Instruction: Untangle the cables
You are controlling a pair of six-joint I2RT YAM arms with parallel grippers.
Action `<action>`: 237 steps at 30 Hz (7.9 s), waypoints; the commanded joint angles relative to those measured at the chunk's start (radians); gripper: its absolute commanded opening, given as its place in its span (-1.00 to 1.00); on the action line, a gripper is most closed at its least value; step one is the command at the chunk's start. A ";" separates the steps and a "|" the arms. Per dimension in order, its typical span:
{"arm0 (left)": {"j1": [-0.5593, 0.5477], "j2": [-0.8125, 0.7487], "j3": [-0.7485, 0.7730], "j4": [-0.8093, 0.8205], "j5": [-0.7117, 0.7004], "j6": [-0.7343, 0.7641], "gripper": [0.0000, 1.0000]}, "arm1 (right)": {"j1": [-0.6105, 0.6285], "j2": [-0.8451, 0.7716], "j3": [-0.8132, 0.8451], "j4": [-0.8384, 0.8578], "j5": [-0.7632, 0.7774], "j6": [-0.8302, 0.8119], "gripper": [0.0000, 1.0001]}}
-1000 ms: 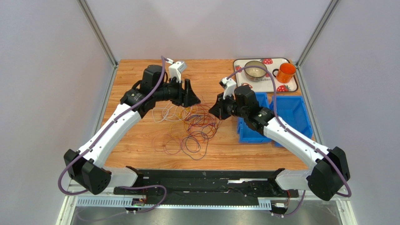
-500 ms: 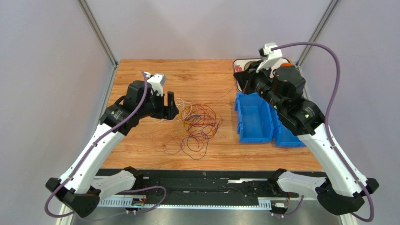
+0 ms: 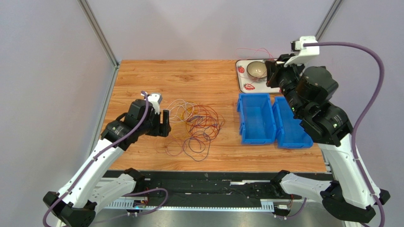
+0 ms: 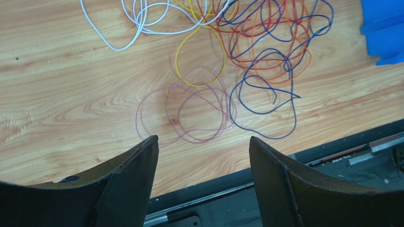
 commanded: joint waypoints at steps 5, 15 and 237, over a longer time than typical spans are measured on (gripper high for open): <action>-0.005 -0.025 -0.049 0.048 -0.045 -0.016 0.56 | 0.003 -0.076 0.077 0.090 0.130 -0.087 -1.00; -0.007 -0.023 -0.064 0.053 -0.034 -0.021 0.54 | -0.015 -0.103 -0.131 0.148 0.256 -0.151 -1.00; -0.096 0.625 0.088 0.406 0.130 -0.249 -1.00 | -0.106 -0.065 -0.892 0.116 -0.637 0.412 0.37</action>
